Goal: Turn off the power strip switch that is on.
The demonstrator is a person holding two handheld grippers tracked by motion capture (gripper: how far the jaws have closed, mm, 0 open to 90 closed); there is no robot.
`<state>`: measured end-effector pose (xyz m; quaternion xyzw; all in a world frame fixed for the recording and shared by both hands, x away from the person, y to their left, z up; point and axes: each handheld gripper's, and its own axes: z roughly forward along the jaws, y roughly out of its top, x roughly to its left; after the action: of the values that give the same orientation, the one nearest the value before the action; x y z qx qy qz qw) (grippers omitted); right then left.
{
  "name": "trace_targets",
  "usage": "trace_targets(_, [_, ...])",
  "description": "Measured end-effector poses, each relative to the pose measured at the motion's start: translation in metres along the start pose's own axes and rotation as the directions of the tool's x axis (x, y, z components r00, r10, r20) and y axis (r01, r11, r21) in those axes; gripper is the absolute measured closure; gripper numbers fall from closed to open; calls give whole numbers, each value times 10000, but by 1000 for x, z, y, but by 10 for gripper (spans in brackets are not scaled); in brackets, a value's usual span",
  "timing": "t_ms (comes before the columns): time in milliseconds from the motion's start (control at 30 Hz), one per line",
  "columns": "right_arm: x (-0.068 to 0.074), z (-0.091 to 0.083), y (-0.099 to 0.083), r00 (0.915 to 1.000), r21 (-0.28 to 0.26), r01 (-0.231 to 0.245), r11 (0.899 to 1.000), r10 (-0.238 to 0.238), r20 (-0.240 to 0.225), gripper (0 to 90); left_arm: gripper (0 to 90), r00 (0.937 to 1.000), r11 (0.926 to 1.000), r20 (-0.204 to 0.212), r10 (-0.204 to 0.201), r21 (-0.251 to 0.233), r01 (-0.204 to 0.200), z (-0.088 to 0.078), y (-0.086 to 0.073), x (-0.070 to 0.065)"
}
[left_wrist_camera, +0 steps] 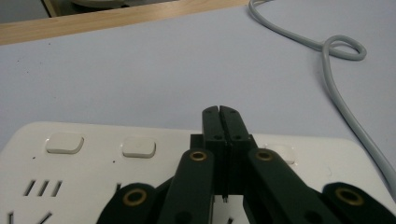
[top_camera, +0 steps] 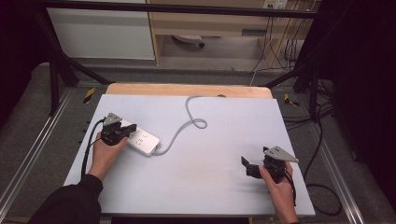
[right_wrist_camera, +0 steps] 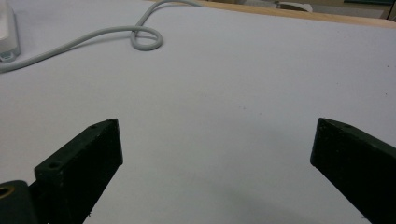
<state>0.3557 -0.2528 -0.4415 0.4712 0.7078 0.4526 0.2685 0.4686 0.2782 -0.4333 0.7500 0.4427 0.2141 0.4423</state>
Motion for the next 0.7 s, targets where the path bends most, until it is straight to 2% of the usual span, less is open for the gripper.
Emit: trace_targets(700, [0, 0, 0, 10000, -10, -18, 10000, 18, 1, 28, 900, 9998, 9998, -90, 158, 155, -157, 7, -3, 0])
